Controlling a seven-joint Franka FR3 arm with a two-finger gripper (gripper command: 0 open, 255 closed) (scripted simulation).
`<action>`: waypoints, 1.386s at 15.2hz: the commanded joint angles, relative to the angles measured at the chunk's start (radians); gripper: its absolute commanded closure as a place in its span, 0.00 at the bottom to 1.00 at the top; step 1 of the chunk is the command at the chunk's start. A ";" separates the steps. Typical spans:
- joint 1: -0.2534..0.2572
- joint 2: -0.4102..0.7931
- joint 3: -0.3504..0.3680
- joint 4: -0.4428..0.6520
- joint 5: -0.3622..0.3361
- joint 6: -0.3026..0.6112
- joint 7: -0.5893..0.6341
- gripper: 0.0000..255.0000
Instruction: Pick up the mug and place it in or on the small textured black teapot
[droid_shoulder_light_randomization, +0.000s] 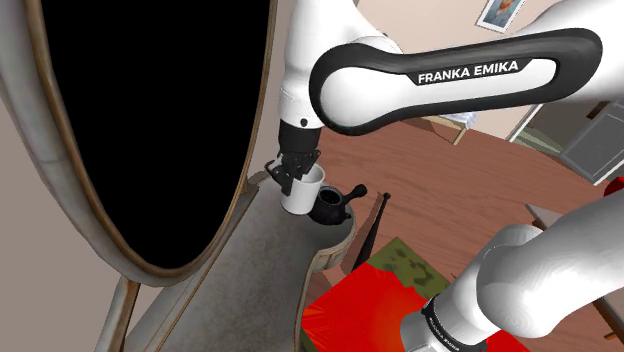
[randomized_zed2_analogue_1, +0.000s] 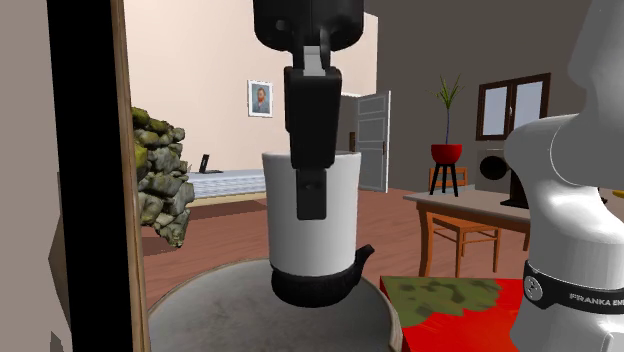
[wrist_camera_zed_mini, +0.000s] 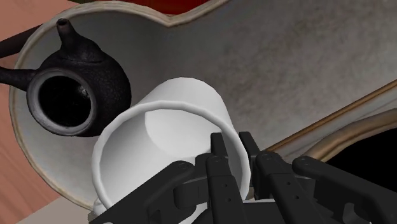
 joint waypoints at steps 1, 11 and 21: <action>0.000 -0.007 -0.002 0.022 0.001 -0.029 -0.002 1.00; -0.002 -0.030 -0.015 0.129 0.004 -0.158 -0.012 1.00; -0.076 -0.188 -0.203 0.009 -0.028 -0.192 -0.269 1.00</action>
